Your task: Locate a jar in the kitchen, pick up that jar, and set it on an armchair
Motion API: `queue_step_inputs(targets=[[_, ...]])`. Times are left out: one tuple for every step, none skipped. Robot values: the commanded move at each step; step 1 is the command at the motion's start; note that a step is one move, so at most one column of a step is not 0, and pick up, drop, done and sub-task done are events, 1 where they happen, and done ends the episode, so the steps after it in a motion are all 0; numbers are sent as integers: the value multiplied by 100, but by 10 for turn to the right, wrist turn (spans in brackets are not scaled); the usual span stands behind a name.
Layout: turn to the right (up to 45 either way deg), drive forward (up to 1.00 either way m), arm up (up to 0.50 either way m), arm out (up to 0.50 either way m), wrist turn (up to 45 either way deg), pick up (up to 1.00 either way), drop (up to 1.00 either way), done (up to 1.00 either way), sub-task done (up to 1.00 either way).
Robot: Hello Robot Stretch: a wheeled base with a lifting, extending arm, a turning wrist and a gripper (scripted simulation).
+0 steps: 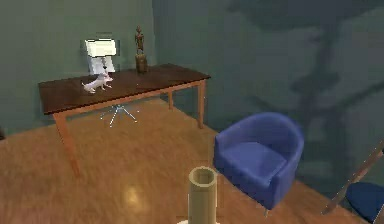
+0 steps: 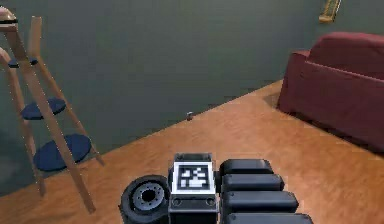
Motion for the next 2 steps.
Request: queue_step_inputs(targets=[[0,100,0,0,0,0,0,0,0],[210,0,0,0,0,0,0,0,0]])
